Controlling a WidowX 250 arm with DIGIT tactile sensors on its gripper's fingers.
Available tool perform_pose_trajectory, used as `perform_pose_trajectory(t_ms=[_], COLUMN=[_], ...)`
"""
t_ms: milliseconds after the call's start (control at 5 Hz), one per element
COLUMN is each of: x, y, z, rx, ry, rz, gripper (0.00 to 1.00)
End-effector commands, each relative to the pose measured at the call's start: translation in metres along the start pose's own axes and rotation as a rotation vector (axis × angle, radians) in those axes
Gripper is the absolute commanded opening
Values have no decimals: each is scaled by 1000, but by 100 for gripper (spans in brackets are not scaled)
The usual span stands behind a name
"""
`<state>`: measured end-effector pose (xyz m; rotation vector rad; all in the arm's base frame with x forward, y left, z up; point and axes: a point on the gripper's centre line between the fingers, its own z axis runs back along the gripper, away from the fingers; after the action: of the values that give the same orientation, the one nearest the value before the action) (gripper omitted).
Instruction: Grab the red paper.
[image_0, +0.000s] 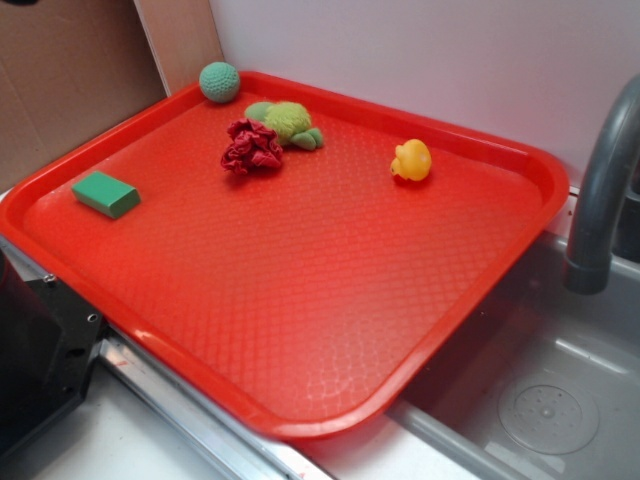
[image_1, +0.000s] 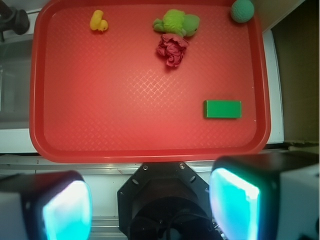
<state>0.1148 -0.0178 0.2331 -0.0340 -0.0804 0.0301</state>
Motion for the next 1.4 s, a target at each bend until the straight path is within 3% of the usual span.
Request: perform_pose_trajectory(t_ms=[0,200,400,600,800,1200], x=[35,71,100,121,138,150], y=[14,25,31,39,54,52], z=[-46,-88,-120,-143,-159,-194], rx=[80,139,132,165,153,130], ry=[10,8,-21,-40,-43,-18], rz=[-19,-45,-103,-137,-146,-186], gripper=[100,100,100,100,100,100])
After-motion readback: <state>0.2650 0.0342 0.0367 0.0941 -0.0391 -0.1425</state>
